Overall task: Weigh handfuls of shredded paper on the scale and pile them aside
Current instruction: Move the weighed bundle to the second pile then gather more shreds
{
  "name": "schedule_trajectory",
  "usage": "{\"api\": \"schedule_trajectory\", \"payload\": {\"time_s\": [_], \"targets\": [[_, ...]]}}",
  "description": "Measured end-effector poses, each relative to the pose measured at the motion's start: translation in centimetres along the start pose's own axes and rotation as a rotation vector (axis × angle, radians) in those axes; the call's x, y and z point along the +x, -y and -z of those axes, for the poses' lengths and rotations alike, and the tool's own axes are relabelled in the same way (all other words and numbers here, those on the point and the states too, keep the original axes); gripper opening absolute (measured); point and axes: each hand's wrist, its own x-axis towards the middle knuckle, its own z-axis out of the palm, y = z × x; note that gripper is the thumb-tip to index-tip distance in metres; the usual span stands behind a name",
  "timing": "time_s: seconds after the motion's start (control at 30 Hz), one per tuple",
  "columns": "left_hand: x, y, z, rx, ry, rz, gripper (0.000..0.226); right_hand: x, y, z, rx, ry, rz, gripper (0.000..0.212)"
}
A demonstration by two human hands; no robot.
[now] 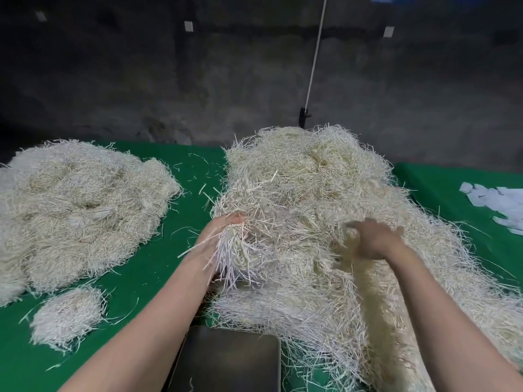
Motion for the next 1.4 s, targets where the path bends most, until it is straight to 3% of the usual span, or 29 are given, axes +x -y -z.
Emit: {"api": "schedule_trajectory", "payload": {"time_s": [0.07, 0.1, 0.17, 0.23, 0.33, 0.4, 0.5, 0.6, 0.63, 0.73, 0.77, 0.8, 0.87, 0.93, 1.07, 1.27, 1.3, 1.4], "targets": [[-0.3, -0.5, -0.1, -0.002, -0.014, 0.024, 0.042, -2.7, 1.5, 2.5, 0.044, -0.241, 0.068, 0.077], [-0.3, -0.8, -0.1, -0.043, -0.037, 0.045, 0.048, -4.7, 2.9, 3.1, 0.182, -0.376, 0.187, 0.078], [-1.0, -1.4, -0.4, -0.148, -0.113, 0.045, 0.05, -9.5, 6.7, 2.5, 0.743, -0.412, 0.471, 0.076], [-2.7, -1.4, -0.9, -0.332, -0.197, 0.041, 0.042, -13.9, 10.3, -0.1, 1.235, -0.14, 0.519, 0.084], [-6.4, 0.6, -2.0, -0.395, -0.237, 0.093, 0.023, -17.4, 13.6, -5.2, 1.565, 0.416, 0.317, 0.099], [-8.2, 3.0, -1.6, -0.273, -0.264, 0.064, 0.051, -18.2, 14.3, -6.7, 1.679, 0.547, 0.257, 0.119], [-10.7, 6.2, -0.4, -0.031, -0.151, 0.108, 0.087, -18.2, 14.9, -7.2, 1.479, 0.454, 0.211, 0.135], [-12.4, 8.0, 1.7, 0.046, -0.024, 0.291, 0.103, -17.8, 15.0, -8.2, 1.363, 0.529, 0.149, 0.126], [-12.8, 8.3, 3.0, 0.046, 0.044, 0.318, 0.097, -17.7, 14.7, -8.6, 1.311, 0.553, 0.134, 0.115], [-13.4, 8.5, 5.6, -0.195, 0.126, 0.275, 0.033, -16.8, 13.9, -10.2, 1.049, 0.495, 0.102, 0.07], [-13.4, 8.6, 6.2, -0.288, 0.11, 0.257, 0.033, -16.5, 13.8, -10.9, 0.967, 0.481, 0.102, 0.066], [-13.3, 8.8, 6.5, -0.305, 0.105, 0.231, 0.048, -16.3, 13.9, -11.3, 0.89, 0.467, 0.122, 0.063], [-13.3, 9.1, 6.4, -0.05, 0.081, 0.158, 0.072, -16.3, 14.5, -11.7, 0.733, 0.456, 0.232, 0.049], [-13.4, 9.9, 5.9, 0.271, 0.074, 0.111, 0.071, -16.4, 15.1, -11.9, 0.69, 0.466, 0.359, 0.04], [-13.5, 12.2, 5.7, 0.536, -0.059, 0.079, 0.04, -16.8, 14.6, -11.4, 0.666, 0.421, 0.408, 0.07], [-14.5, 13.7, 5.7, 0.783, -0.227, 0.069, 0.044, -20.3, 11.2, -13.5, 0.293, 0.296, 0.406, 0.114], [-14.7, 13.7, 5.3, 0.75, -0.227, 0.084, 0.047, -21.1, 11.4, -14.6, 0.209, 0.276, 0.417, 0.11], [-15.4, 13.0, 4.6, 0.685, -0.195, 0.097, 0.05, -21.5, 12.0, -16.1, 0.192, 0.143, 0.501, 0.064]]}}
